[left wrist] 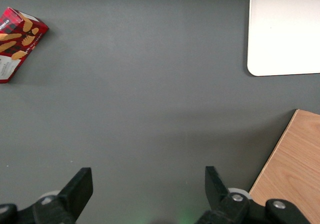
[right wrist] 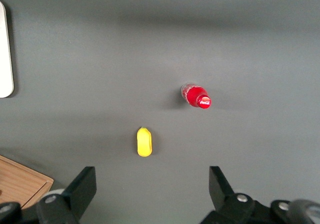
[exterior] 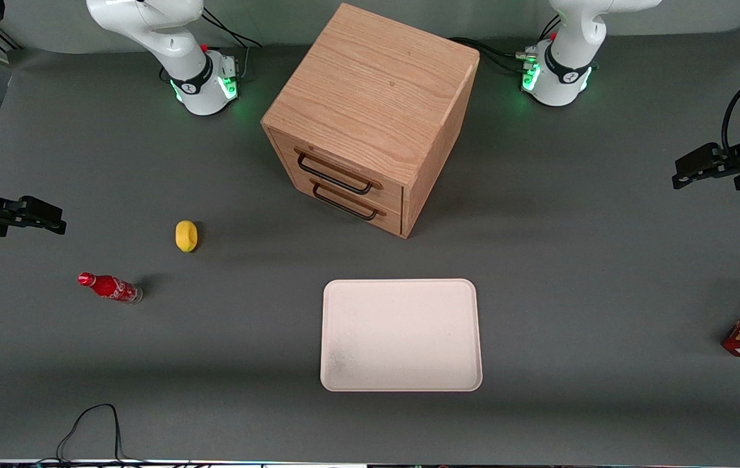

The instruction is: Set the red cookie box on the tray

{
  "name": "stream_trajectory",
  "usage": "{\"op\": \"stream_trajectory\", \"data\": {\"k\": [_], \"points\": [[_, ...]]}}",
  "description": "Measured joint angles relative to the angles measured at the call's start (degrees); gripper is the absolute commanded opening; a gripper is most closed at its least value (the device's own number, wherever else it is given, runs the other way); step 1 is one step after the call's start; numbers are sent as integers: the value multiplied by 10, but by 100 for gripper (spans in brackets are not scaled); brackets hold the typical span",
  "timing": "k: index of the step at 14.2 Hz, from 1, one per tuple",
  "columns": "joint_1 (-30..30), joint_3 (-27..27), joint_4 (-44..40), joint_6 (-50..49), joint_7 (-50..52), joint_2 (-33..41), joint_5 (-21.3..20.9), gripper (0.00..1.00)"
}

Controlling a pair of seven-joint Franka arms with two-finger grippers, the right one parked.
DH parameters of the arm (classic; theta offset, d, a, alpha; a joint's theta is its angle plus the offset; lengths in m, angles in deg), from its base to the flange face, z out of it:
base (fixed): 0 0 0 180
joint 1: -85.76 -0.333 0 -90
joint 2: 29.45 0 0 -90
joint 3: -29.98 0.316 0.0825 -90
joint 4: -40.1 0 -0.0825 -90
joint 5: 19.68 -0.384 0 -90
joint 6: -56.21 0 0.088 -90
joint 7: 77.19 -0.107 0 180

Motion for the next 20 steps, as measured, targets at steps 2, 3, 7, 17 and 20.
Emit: {"op": "stream_trajectory", "data": {"k": [2, 3, 7, 17, 20], "points": [[0, 0, 0, 0, 0, 0, 0, 100], [0, 0, 0, 0, 0, 0, 0, 100], [0, -1, 0, -1, 0, 0, 0, 100], [-137, 6, -24, 66, -208, -67, -6, 100], [-210, 7, -108, 81, -355, -165, -5, 100]]}}
